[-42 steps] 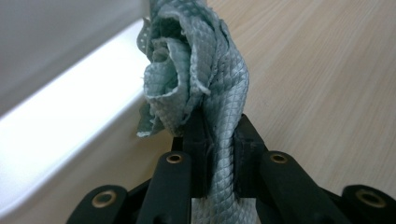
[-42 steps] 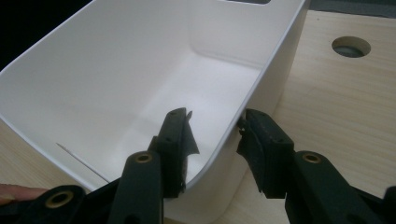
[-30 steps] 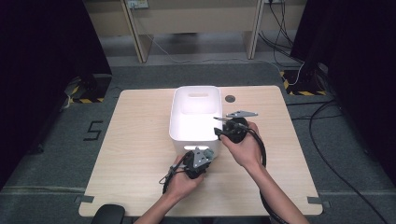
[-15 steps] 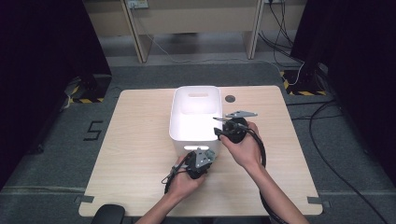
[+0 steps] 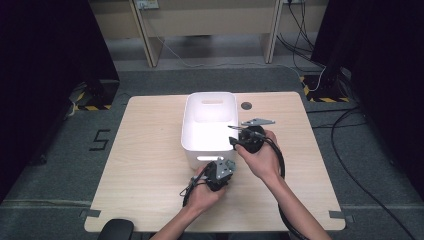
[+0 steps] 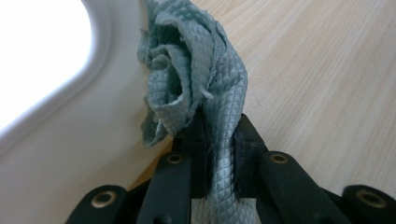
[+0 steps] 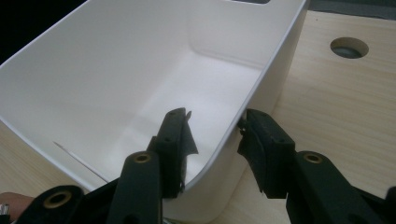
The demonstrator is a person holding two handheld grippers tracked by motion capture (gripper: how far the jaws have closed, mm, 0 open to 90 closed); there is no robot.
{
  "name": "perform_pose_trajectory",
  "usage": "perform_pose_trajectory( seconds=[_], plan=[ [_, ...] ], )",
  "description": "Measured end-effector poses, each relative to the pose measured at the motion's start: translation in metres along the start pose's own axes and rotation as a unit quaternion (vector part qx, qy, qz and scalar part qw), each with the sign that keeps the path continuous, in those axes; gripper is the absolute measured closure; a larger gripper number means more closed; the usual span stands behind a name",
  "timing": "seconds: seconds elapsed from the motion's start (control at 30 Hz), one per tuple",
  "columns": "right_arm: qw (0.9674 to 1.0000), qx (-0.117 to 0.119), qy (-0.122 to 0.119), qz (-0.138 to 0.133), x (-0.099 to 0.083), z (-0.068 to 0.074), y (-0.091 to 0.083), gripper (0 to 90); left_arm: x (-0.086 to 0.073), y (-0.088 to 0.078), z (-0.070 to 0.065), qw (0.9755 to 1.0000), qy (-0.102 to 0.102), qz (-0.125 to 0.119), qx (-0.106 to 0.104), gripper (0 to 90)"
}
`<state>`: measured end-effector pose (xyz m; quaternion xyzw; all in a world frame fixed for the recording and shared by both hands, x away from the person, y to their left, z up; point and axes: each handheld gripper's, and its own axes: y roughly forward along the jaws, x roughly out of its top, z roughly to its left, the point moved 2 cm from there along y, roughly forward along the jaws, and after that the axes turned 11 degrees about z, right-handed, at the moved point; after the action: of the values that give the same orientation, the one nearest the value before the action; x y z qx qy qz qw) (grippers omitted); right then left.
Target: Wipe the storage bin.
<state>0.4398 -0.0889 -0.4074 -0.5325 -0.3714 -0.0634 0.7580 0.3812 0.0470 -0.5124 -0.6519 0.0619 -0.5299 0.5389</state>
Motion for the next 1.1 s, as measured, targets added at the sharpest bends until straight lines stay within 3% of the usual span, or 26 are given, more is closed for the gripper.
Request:
perform_pose_trajectory(
  seconds=[0.7,1.1],
  plan=[
    [1.0000,0.000,0.000,-0.001,0.000,0.000,0.000,60.2,0.027,-0.035,0.001,0.9990,-0.003,-0.043,0.009,78.8],
    [1.0000,0.000,0.000,0.000,0.000,0.000,0.000,60.1,0.034,-0.050,0.003,0.9987,0.005,-0.049,0.015,78.7]
  ],
)
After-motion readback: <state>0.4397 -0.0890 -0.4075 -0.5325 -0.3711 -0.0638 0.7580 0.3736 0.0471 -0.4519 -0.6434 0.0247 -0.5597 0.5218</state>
